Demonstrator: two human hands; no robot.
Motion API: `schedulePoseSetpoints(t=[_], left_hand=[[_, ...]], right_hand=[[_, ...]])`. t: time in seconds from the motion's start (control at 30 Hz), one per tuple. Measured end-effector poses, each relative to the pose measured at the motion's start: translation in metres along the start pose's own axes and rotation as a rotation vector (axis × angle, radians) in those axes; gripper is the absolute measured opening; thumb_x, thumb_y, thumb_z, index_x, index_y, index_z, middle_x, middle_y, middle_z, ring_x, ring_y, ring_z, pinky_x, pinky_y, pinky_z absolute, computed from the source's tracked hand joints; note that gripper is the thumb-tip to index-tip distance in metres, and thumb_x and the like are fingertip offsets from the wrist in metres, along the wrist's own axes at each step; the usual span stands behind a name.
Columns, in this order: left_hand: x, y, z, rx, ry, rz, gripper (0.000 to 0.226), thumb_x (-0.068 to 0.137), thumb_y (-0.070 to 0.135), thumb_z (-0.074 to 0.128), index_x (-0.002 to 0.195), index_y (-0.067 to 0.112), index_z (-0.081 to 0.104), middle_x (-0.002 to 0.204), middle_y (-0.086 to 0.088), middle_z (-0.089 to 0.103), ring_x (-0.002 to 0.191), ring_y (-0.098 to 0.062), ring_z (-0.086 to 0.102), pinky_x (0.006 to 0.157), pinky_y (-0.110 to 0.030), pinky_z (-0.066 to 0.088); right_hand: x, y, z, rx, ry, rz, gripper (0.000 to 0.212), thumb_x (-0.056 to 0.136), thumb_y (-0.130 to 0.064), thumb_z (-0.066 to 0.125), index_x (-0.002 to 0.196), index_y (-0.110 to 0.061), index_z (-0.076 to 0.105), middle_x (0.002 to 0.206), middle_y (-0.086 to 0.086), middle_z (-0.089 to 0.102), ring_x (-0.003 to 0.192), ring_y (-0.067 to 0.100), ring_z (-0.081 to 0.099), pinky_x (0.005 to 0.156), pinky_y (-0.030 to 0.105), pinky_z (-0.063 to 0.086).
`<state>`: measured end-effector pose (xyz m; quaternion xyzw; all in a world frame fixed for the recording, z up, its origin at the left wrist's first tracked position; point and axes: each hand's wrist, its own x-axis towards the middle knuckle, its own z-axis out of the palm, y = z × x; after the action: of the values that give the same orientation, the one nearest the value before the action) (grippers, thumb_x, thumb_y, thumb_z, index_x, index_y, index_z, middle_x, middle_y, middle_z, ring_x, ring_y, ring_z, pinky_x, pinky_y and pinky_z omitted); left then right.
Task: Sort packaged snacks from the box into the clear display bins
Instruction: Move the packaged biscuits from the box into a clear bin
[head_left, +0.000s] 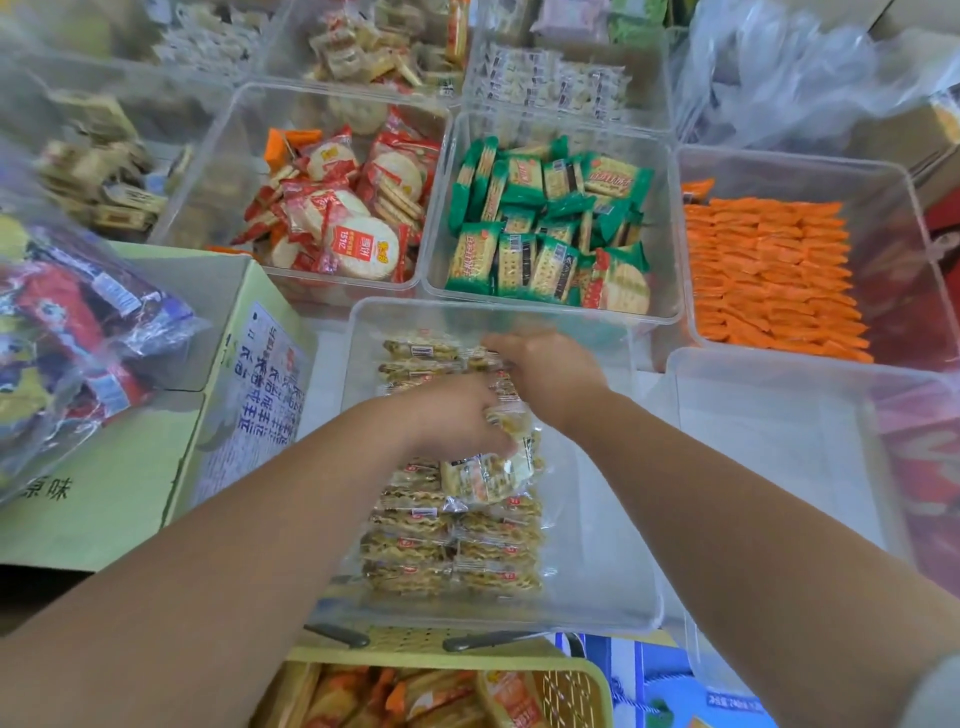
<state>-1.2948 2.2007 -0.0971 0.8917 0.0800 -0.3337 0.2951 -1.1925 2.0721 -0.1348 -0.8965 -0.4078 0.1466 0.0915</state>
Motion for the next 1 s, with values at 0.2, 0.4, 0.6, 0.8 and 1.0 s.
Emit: schedulePoseSetpoints(t=[0.2, 0.4, 0.6, 0.8, 1.0], left_hand=[[-0.047, -0.020, 0.004, -0.284, 0.188, 0.014, 0.019, 0.088, 0.048, 0.075, 0.087, 0.030, 0.070, 0.077, 0.002, 0.067, 0.068, -0.020, 0.066, 0.064, -0.031, 0.047], [-0.079, -0.061, 0.022, -0.763, 1.000, -0.166, 0.014, 0.092, 0.048, 0.070, 0.101, 0.059, 0.068, 0.100, 0.012, 0.068, 0.084, -0.003, 0.063, 0.073, -0.028, 0.048], [-0.055, -0.079, 0.038, -1.389, 0.891, -0.314, 0.063, 0.094, 0.040, 0.072, 0.151, 0.028, 0.048, 0.140, 0.003, 0.062, 0.129, -0.017, 0.058, 0.114, -0.048, 0.040], [-0.052, -0.074, 0.044, -1.095, 0.847, -0.220, 0.041, 0.082, 0.055, 0.069, 0.115, 0.032, 0.074, 0.109, 0.017, 0.076, 0.102, 0.003, 0.068, 0.096, -0.039, 0.052], [-0.046, -0.080, 0.051, -0.914, 0.876, -0.189, 0.049, 0.095, 0.045, 0.069, 0.133, 0.014, 0.067, 0.115, -0.003, 0.075, 0.092, -0.004, 0.068, 0.084, -0.026, 0.051]], right_hand=[[0.010, -0.004, 0.014, 0.023, -0.046, 0.103, 0.071, 0.090, 0.005, 0.055, 0.146, -0.038, 0.048, 0.116, 0.009, 0.068, 0.092, 0.028, 0.066, 0.065, 0.030, 0.048], [-0.004, 0.002, 0.023, 0.521, 0.144, 0.283, 0.051, 0.090, -0.039, 0.061, 0.138, -0.023, 0.060, 0.129, -0.002, 0.067, 0.099, 0.012, 0.063, 0.082, 0.018, 0.048], [-0.004, 0.000, 0.036, 0.838, 0.313, 0.766, 0.072, 0.076, -0.066, 0.074, 0.121, -0.011, 0.065, 0.105, 0.000, 0.065, 0.099, 0.022, 0.063, 0.078, 0.034, 0.049], [-0.001, 0.001, 0.042, 1.010, 0.135, 0.775, 0.049, 0.080, -0.072, 0.067, 0.077, -0.023, 0.061, 0.087, -0.001, 0.066, 0.079, 0.014, 0.059, 0.057, 0.028, 0.043], [0.007, 0.001, 0.051, 0.965, 0.088, 0.793, 0.053, 0.081, -0.073, 0.065, 0.065, -0.023, 0.058, 0.075, -0.004, 0.060, 0.070, 0.012, 0.055, 0.058, 0.030, 0.044]])
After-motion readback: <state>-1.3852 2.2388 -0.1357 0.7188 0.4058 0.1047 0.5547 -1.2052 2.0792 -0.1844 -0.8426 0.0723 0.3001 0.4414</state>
